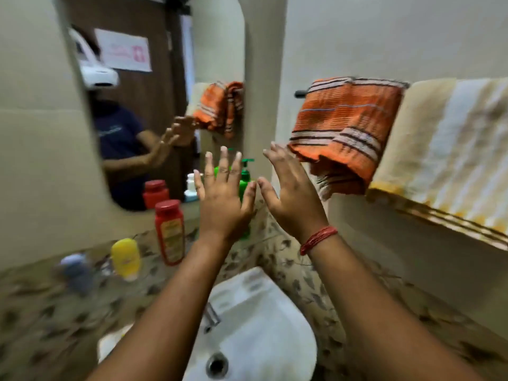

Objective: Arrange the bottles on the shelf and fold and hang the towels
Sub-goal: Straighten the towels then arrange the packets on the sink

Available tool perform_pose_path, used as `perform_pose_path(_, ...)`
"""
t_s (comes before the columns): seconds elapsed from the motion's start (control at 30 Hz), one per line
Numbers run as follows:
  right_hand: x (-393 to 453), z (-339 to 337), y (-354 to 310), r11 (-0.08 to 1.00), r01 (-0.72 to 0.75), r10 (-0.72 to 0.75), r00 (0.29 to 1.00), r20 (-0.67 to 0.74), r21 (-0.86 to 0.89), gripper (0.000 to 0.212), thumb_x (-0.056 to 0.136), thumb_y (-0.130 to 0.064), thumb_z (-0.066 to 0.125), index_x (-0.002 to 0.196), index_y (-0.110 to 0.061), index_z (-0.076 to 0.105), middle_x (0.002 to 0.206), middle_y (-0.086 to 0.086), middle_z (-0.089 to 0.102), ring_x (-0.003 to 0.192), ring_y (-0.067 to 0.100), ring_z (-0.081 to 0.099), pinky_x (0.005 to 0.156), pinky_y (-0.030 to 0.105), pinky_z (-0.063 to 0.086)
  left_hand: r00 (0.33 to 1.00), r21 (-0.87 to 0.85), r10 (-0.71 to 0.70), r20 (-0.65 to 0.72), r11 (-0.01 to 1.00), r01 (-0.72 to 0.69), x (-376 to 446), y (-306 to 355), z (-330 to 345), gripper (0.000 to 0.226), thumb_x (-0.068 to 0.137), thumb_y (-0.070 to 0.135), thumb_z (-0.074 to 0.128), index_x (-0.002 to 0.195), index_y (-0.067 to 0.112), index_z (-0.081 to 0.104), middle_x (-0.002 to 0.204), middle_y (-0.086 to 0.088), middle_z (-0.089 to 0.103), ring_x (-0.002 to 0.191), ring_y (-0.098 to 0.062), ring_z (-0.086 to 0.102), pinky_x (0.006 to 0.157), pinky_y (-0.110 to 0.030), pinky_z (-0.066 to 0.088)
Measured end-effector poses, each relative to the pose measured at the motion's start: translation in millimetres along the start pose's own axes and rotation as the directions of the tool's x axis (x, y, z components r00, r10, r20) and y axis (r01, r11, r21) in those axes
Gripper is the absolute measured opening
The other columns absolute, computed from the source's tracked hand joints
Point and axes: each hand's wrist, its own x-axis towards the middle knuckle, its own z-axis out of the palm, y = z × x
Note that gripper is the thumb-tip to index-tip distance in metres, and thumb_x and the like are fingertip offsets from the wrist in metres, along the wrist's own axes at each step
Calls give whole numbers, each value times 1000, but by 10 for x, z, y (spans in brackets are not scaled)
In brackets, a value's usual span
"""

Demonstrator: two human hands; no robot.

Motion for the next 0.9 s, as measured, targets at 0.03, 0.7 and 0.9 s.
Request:
perform_pose_path(0.03,-71,147,20,999,-18,16,999,45,39,51,95,-27,56,143,-13,47,156,9,39,147,23,30,122,34,22,999,54,-24,25,998,23,-112,-94,18,67,97,55,29,158,27,25,169,-3,12,156,-28,1,122,-59,2)
perform_pose_path(0.7,-2452,1514,-100,995,-90,96,615,782,-51,76,97,-62,34,158,-25,8,168,1,1,154,29,2,120,56,9,614,729,-725,313,597,334,-3167,-583,-289,70,100,61,14,160,31,-4,169,2,-8,154,-27,-15,119,-62,-10)
perform_pose_path(0.9,-2594,1915,-336,999,-29,40,573,819,-29,74,98,-61,34,158,-25,12,168,3,1,154,28,1,120,54,14,554,720,-775,304,568,399,-3387,-887,-316,69,102,59,20,160,30,-6,169,0,-8,154,-28,-14,121,-60,-10)
